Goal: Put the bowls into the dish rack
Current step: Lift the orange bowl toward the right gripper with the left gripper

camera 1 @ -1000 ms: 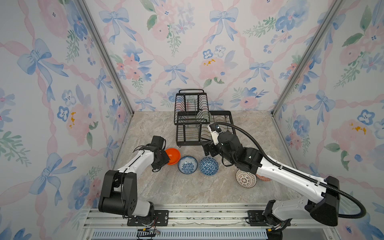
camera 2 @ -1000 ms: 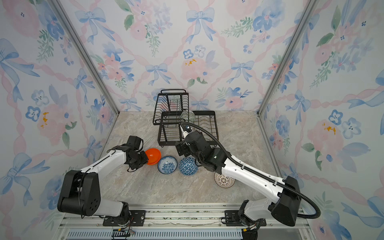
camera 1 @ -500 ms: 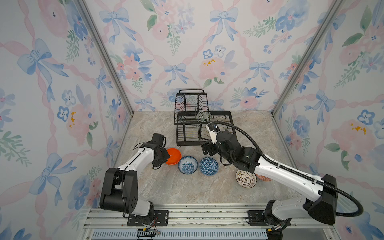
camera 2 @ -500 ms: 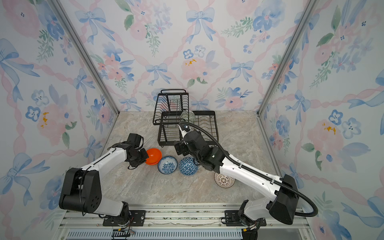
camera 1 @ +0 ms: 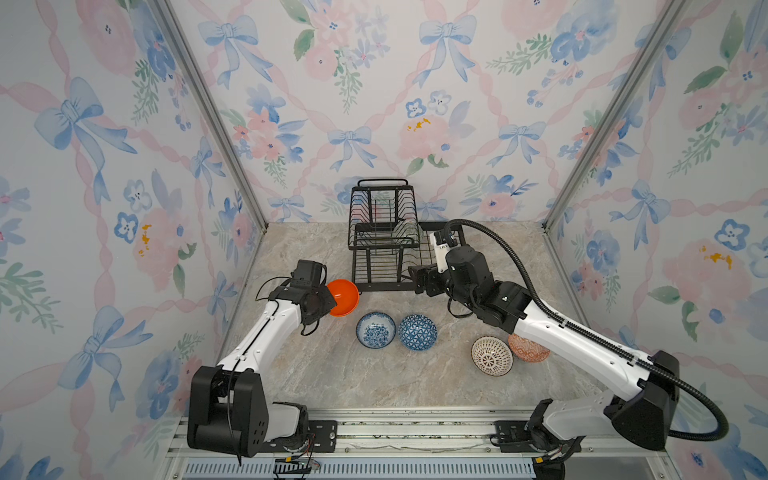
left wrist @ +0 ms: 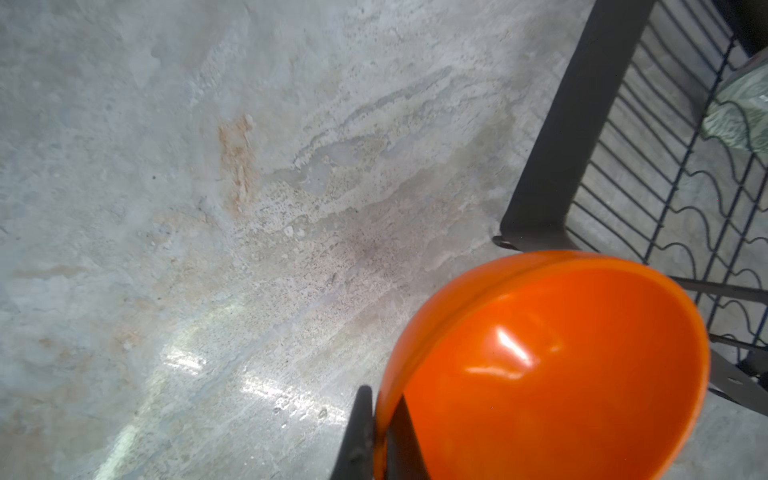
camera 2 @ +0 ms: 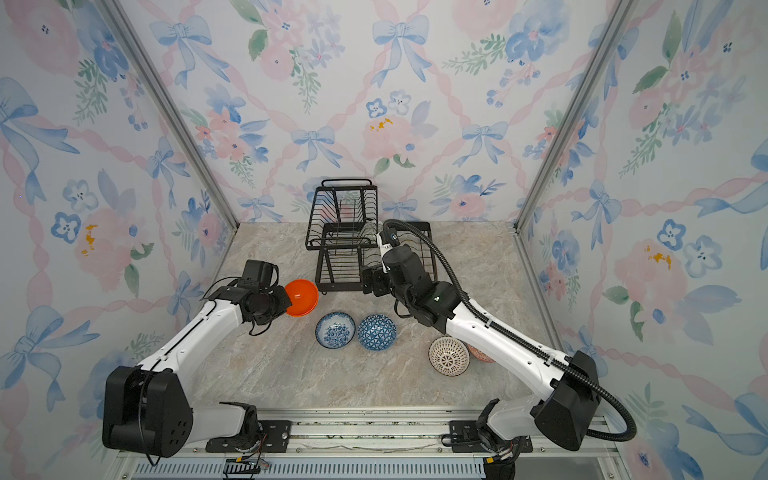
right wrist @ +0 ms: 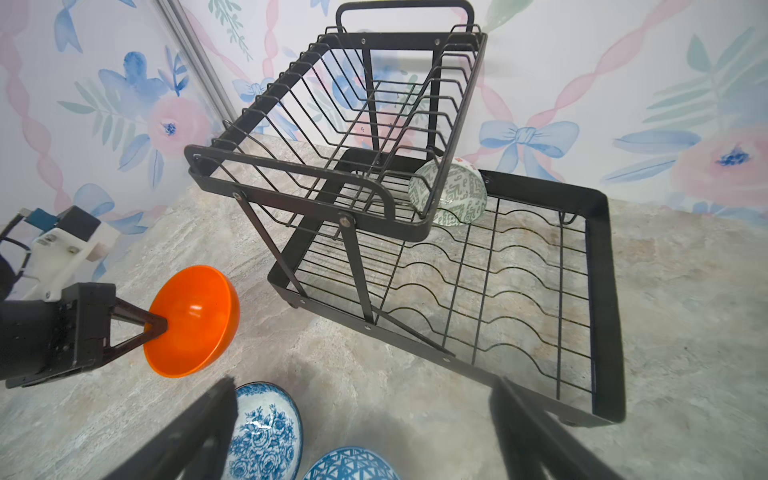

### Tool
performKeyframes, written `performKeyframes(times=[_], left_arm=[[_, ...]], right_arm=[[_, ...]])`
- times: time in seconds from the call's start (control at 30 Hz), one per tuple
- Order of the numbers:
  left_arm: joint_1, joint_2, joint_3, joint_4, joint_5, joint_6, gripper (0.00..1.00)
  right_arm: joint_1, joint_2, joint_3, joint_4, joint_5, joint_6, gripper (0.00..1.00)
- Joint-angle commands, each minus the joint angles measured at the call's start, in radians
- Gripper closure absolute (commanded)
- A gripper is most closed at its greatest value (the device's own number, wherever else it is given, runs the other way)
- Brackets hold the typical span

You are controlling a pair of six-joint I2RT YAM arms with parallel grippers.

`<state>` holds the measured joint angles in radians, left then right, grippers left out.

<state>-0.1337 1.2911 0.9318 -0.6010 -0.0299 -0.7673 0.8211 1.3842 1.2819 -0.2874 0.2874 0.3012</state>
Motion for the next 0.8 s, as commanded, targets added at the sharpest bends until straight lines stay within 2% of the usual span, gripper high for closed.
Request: performKeyframes(times=[0.0,0.1,0.27,0.4,0.53,0.63,0.77], left_arm=[[0.01,-0.084,0.046,-0.001,-0.075,-0.034,1.0],[0.013,-0.154,0.071,0.0,-0.14,-0.044,1.0],[0.017,-0.22,0.175,0.004,-0.226,-0.078,1.0],[0.015,-0.221,0.274,0.057,-0.223,-0.101,1.0],[0.006,-0.198,0.355,0.128,-0.216,-0.127,1.0],[-0.046,-0.169,0.408,0.196,-0.256,-0.113,1.0],[-0.162,-0.118,0.446,0.323,-0.364,-0.056,1.0]], right_arm=[[-0.026,-0.015,0.074,-0.039,-0.047,0.064,0.03],[-0.061,-0.014,0.089,-0.03,-0.11,0.11,0.03],[-0.084,0.0,0.149,-0.018,-0.15,0.146,0.03],[-0.086,0.022,0.21,0.018,-0.184,0.207,0.03],[-0.089,0.066,0.318,0.007,-0.169,0.278,0.03],[-0.09,0.111,0.436,-0.015,-0.158,0.353,0.03],[-0.091,0.173,0.581,-0.053,-0.125,0.463,0.03]])
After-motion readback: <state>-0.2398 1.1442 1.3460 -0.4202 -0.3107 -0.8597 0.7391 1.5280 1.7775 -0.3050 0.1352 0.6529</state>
